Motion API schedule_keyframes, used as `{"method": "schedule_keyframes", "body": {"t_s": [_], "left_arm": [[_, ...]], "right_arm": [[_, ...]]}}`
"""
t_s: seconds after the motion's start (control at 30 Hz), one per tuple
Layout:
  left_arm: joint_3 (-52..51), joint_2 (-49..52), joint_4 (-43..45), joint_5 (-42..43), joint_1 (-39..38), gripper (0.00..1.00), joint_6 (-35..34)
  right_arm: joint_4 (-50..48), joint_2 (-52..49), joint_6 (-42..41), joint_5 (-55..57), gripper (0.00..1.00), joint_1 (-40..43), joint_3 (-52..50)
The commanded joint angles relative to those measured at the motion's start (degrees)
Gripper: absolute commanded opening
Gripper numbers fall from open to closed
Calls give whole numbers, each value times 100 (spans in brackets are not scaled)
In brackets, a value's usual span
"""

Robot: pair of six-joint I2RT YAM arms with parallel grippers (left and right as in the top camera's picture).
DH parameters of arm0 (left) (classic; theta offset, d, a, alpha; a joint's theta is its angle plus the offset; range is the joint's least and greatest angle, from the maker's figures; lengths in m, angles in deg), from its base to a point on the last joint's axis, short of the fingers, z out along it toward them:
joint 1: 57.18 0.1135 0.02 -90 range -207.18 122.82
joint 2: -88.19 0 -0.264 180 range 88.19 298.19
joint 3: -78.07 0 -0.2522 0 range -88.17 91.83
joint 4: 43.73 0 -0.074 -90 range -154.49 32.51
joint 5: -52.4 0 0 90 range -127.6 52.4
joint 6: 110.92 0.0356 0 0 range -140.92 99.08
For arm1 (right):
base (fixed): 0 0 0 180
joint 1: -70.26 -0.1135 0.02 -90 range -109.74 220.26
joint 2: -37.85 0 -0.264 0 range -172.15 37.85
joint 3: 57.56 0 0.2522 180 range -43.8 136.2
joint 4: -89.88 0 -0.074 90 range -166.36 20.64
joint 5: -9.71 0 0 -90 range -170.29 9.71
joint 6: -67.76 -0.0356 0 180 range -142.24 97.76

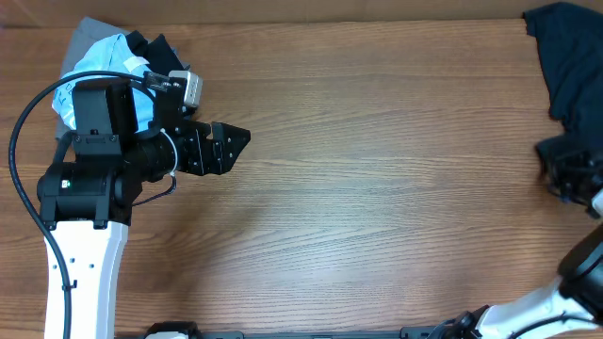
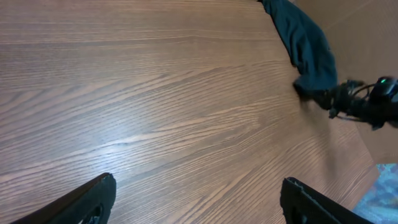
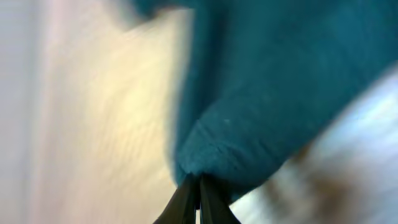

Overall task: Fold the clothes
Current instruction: 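Drag the black garment with the right gripper toward the table center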

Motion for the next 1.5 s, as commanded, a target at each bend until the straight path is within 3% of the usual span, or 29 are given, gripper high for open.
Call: {"method": "schedule_keyframes", "body": {"t_s": [0.0, 0.2, 0.47, 0.5, 0.57, 0.63, 0.77, 0.9, 1.03, 1.23, 1.47], "left_arm": [[162, -2, 50, 66, -35, 87, 0], [505, -13, 90, 66, 208, 88, 15], [1604, -46, 9, 61, 704, 96, 31], [1709, -46, 4, 61, 715, 96, 63], [1849, -46, 15, 46, 715, 96, 81], [1891, -46, 28, 48, 715, 97, 79], [1891, -28, -68, 72, 713, 98, 76], [1888, -28, -205, 68, 610, 99, 157], [1888, -4, -483, -61, 173, 98, 564], [1888, 260, -970, -1174, -697, 99, 579], [1888, 833, -1067, -1290, -1292, 99, 575]], "right_arm": [[308, 1213, 634, -951, 4, -782, 59], [1207, 2529, 901, -356, 4, -3145, 59], [1856, 2771, 1340, 455, 6, -6948, 59], [1878, 2771, 1377, 756, 27, -7296, 59], [1917, 2774, 1296, 1926, 58, -7989, 59], [1917, 2798, 920, 3042, 77, -8301, 59], [2024, 2957, 83, 4354, 89, -8046, 61], [2188, 3080, -262, 4345, 91, -6935, 61], [2511, 2981, -267, 3403, 91, -5296, 59], [2931, 2173, -155, 1766, 84, -2894, 48], [3311, 850, 339, 1342, 78, -2057, 48]]}}
